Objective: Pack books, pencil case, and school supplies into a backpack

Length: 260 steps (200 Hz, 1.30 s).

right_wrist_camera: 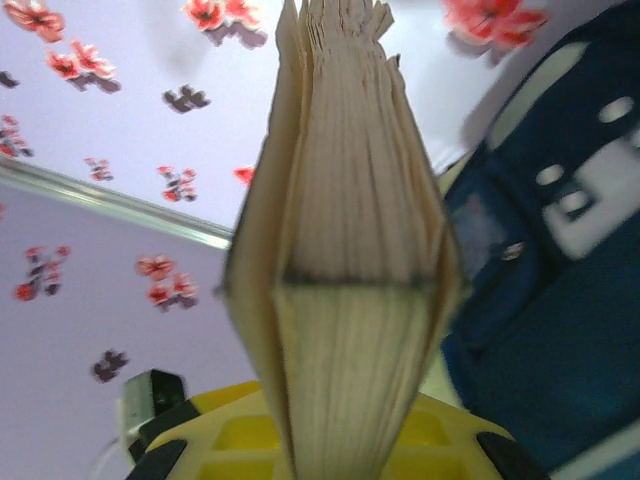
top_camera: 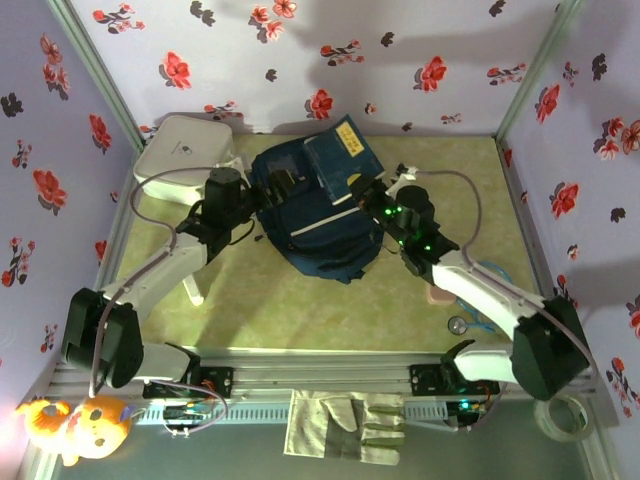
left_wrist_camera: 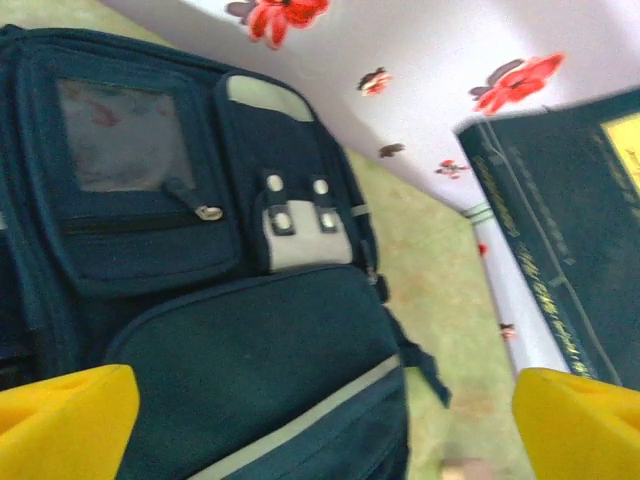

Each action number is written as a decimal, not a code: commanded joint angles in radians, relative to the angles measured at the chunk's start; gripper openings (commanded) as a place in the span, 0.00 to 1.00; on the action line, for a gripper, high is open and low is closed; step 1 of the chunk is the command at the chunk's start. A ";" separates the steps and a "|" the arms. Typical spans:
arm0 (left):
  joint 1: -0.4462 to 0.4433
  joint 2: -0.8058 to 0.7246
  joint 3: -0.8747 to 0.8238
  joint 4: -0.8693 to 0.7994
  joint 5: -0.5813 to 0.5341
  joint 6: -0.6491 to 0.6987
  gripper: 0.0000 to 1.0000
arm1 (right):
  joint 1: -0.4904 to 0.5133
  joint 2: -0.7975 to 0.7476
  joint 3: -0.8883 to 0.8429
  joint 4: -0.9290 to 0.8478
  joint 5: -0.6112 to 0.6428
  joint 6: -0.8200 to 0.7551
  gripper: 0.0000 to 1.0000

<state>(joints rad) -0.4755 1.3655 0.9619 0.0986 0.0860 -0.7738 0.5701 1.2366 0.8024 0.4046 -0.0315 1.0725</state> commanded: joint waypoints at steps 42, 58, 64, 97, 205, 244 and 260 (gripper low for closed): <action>-0.138 0.056 0.029 -0.090 -0.051 0.548 1.00 | -0.070 -0.271 -0.065 -0.413 0.196 -0.220 0.09; -0.164 0.114 0.097 -0.160 -0.049 0.628 1.00 | -0.092 -0.305 -0.071 -0.459 0.189 -0.229 0.10; -0.177 0.134 0.116 -0.177 -0.048 0.664 1.00 | -0.096 -0.316 -0.076 -0.469 0.192 -0.235 0.10; -0.258 0.255 0.205 -0.251 -0.029 0.888 1.00 | -0.123 -0.336 -0.099 -0.510 0.184 -0.211 0.10; -0.316 0.620 0.543 -0.529 0.004 1.220 0.73 | -0.131 -0.388 -0.145 -0.527 0.219 -0.160 0.10; -0.315 0.683 0.584 -0.516 -0.084 1.235 0.62 | -0.135 -0.437 -0.159 -0.567 0.251 -0.154 0.10; -0.315 0.702 0.587 -0.476 -0.171 1.232 0.53 | -0.139 -0.455 -0.156 -0.588 0.261 -0.146 0.10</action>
<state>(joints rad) -0.7876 2.0331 1.5169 -0.3893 0.0353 0.4313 0.4419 0.8204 0.6456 -0.1795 0.1749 0.9024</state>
